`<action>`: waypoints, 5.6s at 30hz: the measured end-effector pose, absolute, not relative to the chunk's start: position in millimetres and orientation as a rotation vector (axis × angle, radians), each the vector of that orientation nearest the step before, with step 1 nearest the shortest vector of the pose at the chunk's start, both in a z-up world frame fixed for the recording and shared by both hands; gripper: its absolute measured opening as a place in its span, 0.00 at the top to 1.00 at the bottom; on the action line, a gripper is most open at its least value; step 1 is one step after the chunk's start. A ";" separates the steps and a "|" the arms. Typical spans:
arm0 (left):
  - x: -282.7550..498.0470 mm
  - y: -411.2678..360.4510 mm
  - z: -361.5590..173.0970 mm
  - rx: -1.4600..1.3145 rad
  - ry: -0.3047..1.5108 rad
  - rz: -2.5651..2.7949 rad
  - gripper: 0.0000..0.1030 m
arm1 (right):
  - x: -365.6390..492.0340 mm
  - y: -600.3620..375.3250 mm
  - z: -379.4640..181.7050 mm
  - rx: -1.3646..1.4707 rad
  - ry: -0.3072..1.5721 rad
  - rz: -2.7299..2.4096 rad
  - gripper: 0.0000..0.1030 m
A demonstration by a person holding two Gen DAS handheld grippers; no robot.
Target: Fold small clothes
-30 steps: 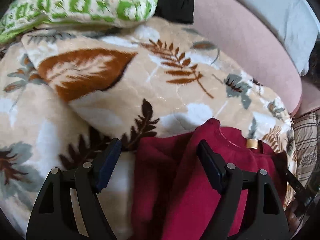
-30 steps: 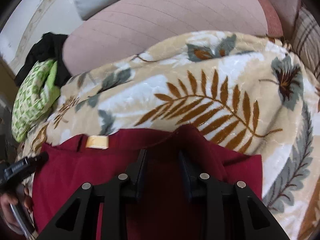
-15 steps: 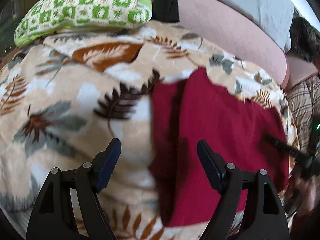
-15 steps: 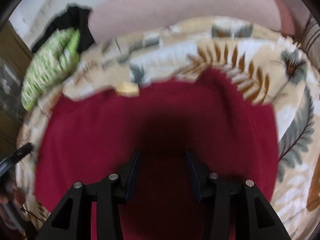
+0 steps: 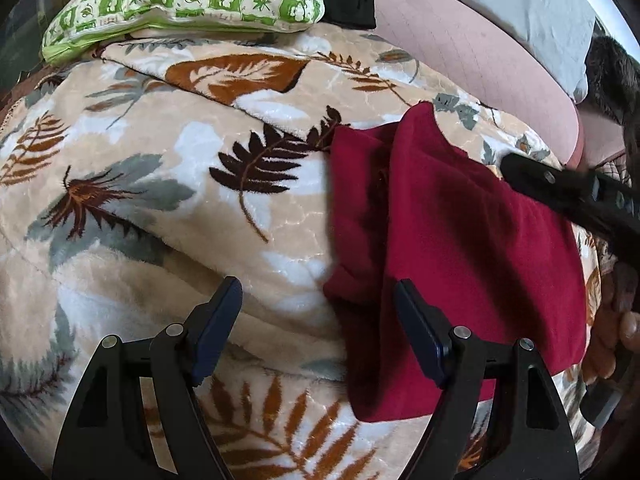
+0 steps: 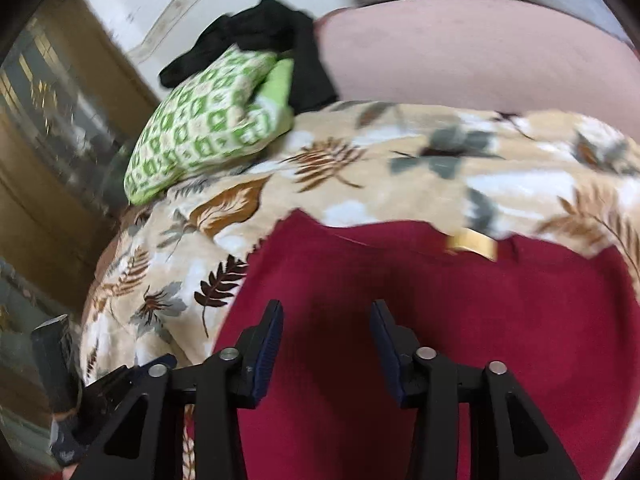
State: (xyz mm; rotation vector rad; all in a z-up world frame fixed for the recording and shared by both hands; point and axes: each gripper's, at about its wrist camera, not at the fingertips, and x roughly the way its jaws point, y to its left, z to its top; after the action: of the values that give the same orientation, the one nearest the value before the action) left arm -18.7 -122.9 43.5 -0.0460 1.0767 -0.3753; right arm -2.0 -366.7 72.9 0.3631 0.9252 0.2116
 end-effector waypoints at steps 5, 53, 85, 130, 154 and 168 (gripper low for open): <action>-12.5 -119.2 37.3 -0.075 1.089 -0.400 0.23 | 21.6 -341.3 64.9 0.319 0.946 0.244 0.61; -13.5 -151.6 24.9 -0.046 1.136 -0.488 0.24 | -16.9 -450.6 63.5 0.445 0.925 -0.012 0.54; -3.7 -119.0 34.5 -0.123 1.166 -0.500 0.24 | 76.1 -316.7 38.9 0.378 1.165 0.236 0.37; -3.0 -150.9 19.9 -0.092 1.134 -0.551 0.24 | 39.7 -338.4 52.7 0.408 1.053 0.326 0.82; -86.7 -322.4 106.1 0.040 1.008 -0.898 0.80 | -42.0 -480.3 132.2 0.368 0.910 0.192 0.85; -107.7 -390.7 79.9 0.104 1.148 -1.041 0.54 | -86.9 -596.7 36.3 0.699 0.965 -0.053 0.79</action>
State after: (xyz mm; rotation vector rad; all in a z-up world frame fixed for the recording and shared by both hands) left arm -107.7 -390.8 79.9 0.1044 1.1480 -1.0408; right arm -86.9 -596.7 36.3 0.6986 0.9653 -0.0526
